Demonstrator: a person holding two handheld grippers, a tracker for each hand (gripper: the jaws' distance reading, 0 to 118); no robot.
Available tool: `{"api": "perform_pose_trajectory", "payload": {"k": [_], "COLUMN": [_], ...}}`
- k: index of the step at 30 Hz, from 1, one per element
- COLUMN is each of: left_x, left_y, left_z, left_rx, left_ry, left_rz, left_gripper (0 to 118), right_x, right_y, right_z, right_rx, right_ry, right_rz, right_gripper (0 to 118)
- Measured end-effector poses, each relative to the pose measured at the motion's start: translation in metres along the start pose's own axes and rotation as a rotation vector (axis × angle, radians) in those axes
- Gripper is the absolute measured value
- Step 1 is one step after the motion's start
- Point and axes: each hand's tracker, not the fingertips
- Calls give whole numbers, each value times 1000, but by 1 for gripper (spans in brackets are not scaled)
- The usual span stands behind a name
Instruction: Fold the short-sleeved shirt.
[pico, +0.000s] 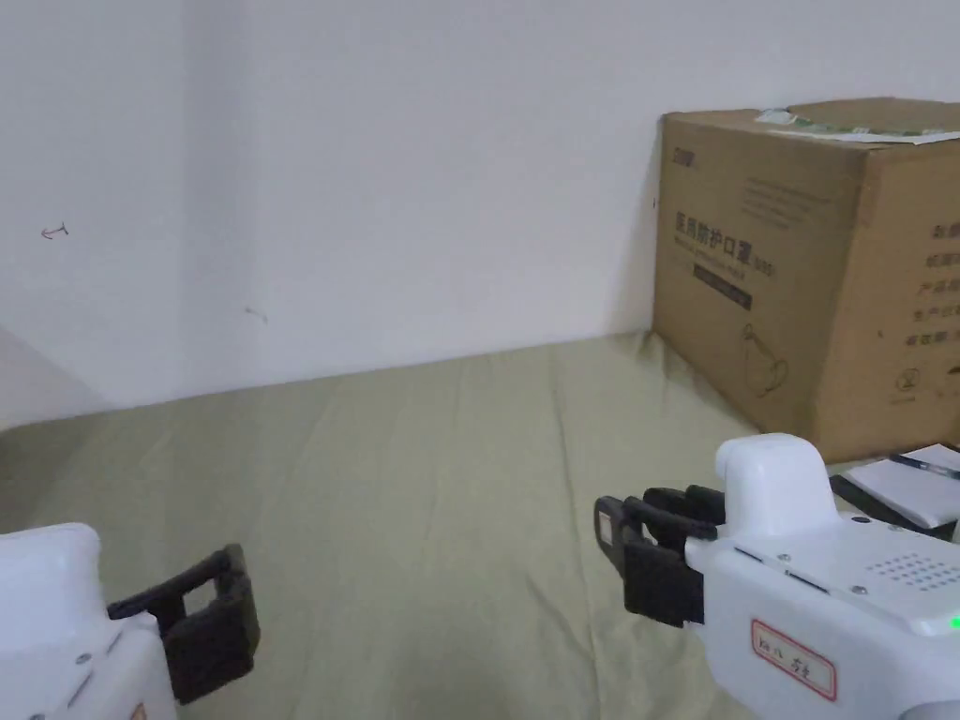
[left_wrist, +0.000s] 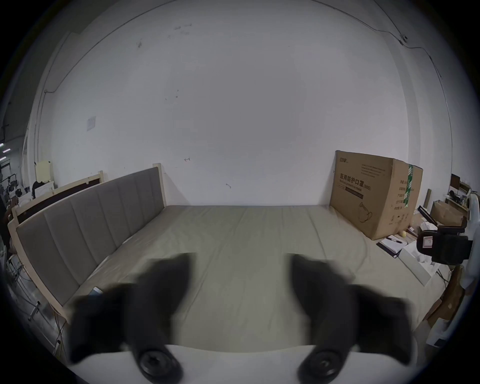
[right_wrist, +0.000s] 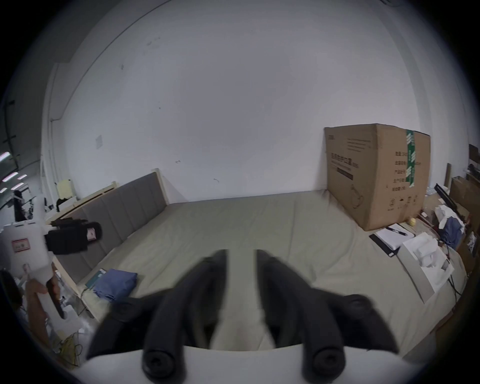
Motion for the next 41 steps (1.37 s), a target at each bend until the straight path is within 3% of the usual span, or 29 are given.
{"api": "perform_pose_trajectory", "payload": {"k": [1,2,3,4,7,11,17,25,29,41], "left_x": [-1,-1,3,5,14,24,34,39,42,46], "left_y": [1,2,4,7,10,11,12,11,15,18], "left_z": [1,5,8,10,13,19,23,21,20,14], "left_rx": [6,19,29,33,47,26,4,-39,-6,26], "left_ry": [-6,-15,-15,-23,-49,-78,-100,-80,6,-7], "left_rz": [1,5,5,-14,-100,-94,-102,-9,-66,-76], "left_gripper": [109,118,118,118,118,118,118,118,118,118], "right_x": [0,0,-1,-1,2,4,5,10,13,16], "right_y": [3,6,7,9,20,24,27,23,22,21], "right_z": [-1,-3,-3,-2,-2,-2,-4,-8,-8,-10], "right_rx": [-4,-6,1,22,29,36,25,3,4,-1], "right_ry": [1,-1,-3,-7,17,3,-87,-85,-84,-48], "right_rz": [-4,-5,-6,-9,-60,-90,-77,-86,-93,-103], "right_gripper": [51,89,108,118,118,118,118,118,118,118]}}
